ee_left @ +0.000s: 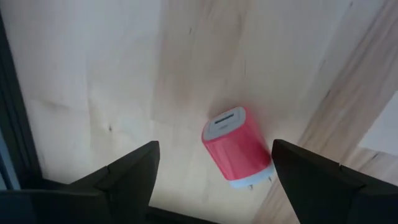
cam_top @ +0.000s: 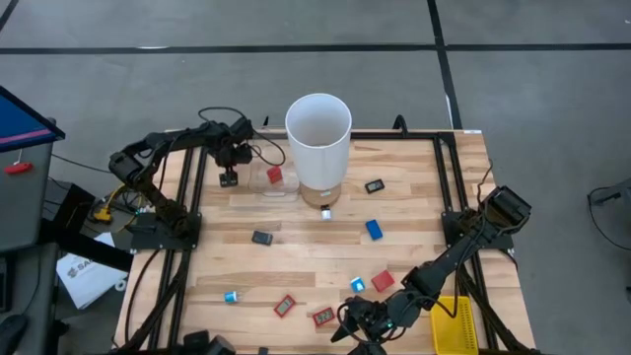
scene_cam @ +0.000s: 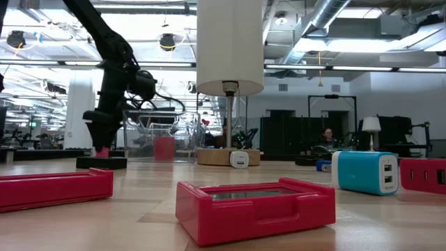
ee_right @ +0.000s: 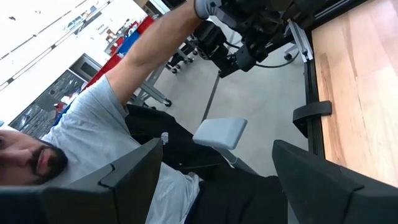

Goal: Pick & Place Office items
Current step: Put the pink charger adapter into the transparent bin

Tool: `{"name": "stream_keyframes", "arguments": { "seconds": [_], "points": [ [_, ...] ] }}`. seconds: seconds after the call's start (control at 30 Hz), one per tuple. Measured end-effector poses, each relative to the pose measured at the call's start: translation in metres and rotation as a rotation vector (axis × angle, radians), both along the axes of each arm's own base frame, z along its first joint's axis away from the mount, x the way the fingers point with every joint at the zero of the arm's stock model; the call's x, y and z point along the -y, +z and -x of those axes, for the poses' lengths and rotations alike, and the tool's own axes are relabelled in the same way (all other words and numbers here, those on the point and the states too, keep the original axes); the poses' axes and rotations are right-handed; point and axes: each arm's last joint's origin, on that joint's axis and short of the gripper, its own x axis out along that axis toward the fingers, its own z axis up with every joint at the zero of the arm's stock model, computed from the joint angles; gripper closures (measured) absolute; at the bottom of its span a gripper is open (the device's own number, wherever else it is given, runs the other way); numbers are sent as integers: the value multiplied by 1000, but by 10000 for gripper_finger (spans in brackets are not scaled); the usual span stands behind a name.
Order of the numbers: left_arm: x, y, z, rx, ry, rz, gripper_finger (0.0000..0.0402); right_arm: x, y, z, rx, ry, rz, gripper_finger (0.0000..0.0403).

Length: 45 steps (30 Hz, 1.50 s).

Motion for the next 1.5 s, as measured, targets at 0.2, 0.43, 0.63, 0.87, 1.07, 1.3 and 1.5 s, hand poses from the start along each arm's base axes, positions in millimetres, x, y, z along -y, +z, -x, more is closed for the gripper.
{"name": "stream_keyframes", "arguments": {
  "seconds": [0.2,0.43,0.63,0.87,1.07,1.3,1.5],
  "points": [
    [2,-12,2,15,53,-21,95,0,0,0,-2,0,2,106],
    [-3,-15,-1,50,126,-86,121,0,0,0,-8,-2,-7,106],
    [-5,-11,-1,23,127,-109,188,0,0,0,-8,-2,-7,106],
    [-2,-7,0,15,149,-47,298,0,0,0,-12,-4,-13,106],
    [-5,-3,-3,59,257,-87,326,1,0,-1,-12,-5,-13,106],
    [1,-2,-1,69,498,-87,232,5,0,-4,-13,-13,-14,106],
    [3,0,1,84,636,-104,123,7,0,-6,-13,-17,-14,106]
  ]
}}
